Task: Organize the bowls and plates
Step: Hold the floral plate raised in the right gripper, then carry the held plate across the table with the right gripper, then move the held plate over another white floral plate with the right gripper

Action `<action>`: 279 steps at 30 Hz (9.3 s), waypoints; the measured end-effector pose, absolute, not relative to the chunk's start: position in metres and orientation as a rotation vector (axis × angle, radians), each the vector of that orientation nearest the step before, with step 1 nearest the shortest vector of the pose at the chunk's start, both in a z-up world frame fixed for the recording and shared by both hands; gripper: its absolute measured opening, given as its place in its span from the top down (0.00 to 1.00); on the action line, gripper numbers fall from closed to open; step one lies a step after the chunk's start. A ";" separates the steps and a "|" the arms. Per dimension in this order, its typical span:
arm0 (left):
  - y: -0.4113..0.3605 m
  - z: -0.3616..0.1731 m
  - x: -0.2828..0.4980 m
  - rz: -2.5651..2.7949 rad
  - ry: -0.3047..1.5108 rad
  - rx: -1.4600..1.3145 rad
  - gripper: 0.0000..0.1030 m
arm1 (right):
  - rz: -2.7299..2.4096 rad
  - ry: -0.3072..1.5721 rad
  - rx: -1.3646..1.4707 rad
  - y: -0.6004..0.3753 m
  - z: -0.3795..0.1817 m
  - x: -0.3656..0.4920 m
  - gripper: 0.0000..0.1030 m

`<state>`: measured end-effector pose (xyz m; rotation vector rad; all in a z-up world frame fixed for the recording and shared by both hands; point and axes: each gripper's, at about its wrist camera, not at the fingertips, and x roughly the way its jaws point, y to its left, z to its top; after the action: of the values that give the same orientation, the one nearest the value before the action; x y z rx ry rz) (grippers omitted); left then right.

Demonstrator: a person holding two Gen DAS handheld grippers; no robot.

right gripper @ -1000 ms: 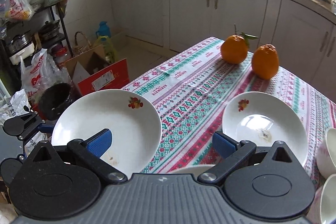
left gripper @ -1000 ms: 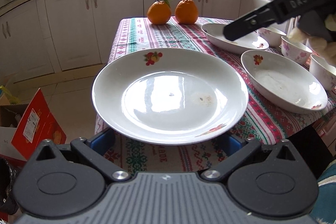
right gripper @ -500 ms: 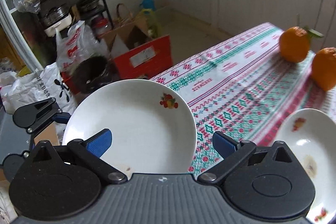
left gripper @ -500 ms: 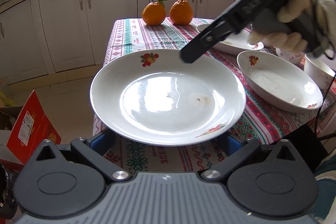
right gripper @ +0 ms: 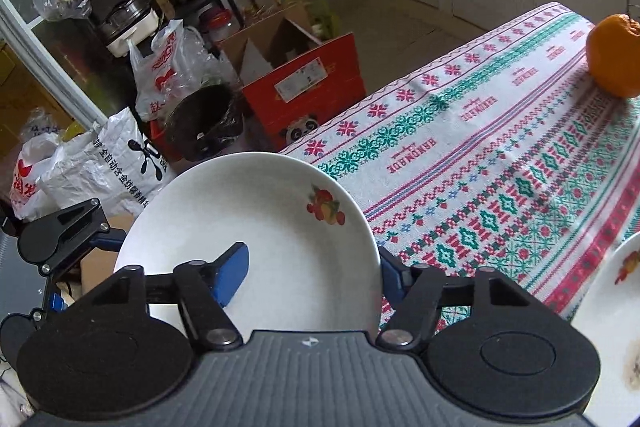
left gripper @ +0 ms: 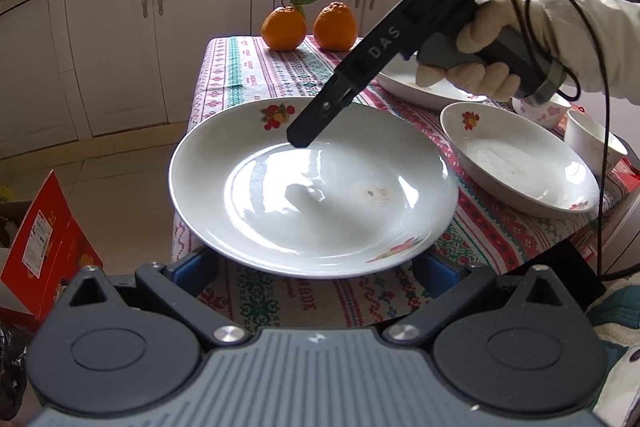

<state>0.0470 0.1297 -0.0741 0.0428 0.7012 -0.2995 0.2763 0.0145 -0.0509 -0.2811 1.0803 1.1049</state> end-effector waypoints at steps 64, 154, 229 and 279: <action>0.137 -0.073 0.156 -0.414 0.734 0.161 0.04 | 0.965 1.027 -0.116 -0.009 -0.055 0.370 0.32; 0.007 -0.082 0.048 -0.630 0.643 0.231 0.01 | 0.528 1.082 -0.058 -0.209 -0.016 0.191 0.00; -0.003 -0.083 0.058 -0.683 0.705 0.263 0.17 | 0.776 1.310 0.061 -0.208 -0.051 0.245 0.32; 0.091 -0.040 0.085 -0.456 0.669 0.215 0.18 | 0.975 1.174 -0.079 -0.079 -0.004 0.304 0.32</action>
<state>0.0852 0.0912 -0.0396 0.2154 0.6687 -0.4555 0.3038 -0.0790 -0.0036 -0.0787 1.1742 0.9753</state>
